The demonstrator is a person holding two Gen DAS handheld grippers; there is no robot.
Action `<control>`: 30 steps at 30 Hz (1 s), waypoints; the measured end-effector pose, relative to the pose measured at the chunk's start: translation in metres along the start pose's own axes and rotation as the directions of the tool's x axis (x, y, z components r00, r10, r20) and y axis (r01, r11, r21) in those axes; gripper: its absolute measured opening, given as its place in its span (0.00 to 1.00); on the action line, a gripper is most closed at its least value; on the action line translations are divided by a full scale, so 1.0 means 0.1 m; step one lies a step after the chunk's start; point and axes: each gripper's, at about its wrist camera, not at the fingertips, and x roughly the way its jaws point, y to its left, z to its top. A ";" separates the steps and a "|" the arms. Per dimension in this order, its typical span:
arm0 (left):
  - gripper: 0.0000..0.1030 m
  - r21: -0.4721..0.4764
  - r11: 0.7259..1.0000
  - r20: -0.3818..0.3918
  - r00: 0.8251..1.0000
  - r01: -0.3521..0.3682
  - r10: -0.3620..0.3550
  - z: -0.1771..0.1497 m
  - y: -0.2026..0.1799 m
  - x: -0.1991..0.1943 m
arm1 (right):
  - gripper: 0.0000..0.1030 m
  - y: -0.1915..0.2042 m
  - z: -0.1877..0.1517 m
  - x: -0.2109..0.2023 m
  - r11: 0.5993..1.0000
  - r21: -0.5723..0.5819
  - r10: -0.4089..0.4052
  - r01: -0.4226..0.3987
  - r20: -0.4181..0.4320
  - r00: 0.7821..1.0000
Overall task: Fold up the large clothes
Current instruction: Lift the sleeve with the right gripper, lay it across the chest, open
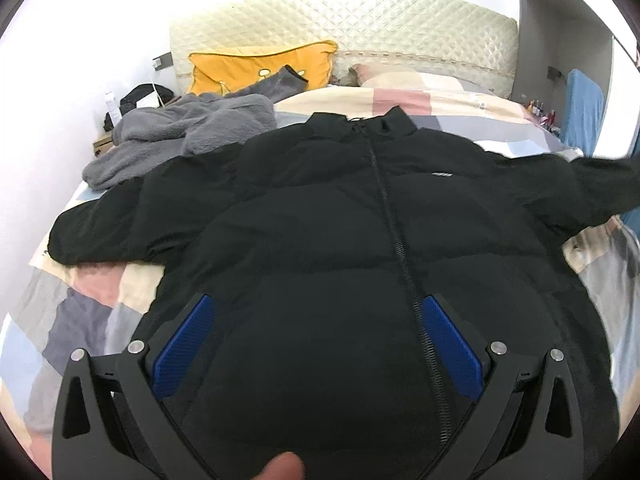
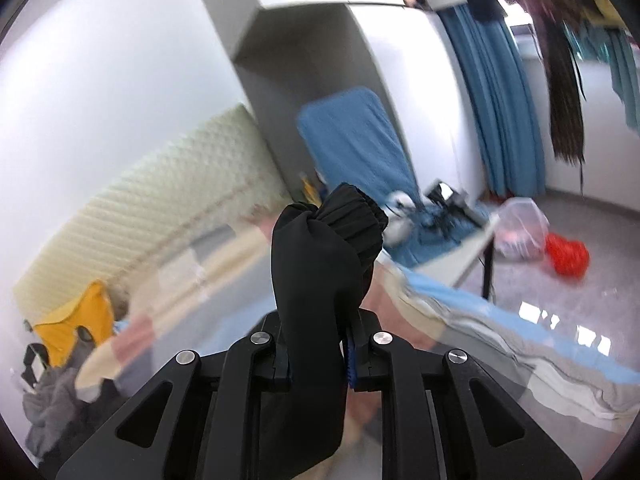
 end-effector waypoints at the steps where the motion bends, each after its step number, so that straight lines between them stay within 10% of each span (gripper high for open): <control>1: 1.00 -0.004 1.000 -0.004 1.000 0.011 -0.011 -0.02 0.03 0.01 | 0.14 0.15 0.05 -0.08 1.000 -0.006 0.019 -0.019 0.017 1.000; 14: 1.00 -0.039 0.999 0.184 0.983 0.021 -0.014 0.02 0.40 -0.43 | 0.15 2.59 -0.09 -1.06 0.917 -0.282 0.298 -0.280 0.020 0.954; 30: 1.00 -0.180 0.981 0.225 0.974 0.068 -0.027 0.06 1.15 -0.49 | 0.15 4.64 -2.48 -0.93 0.676 -0.408 0.505 -0.614 -0.350 0.789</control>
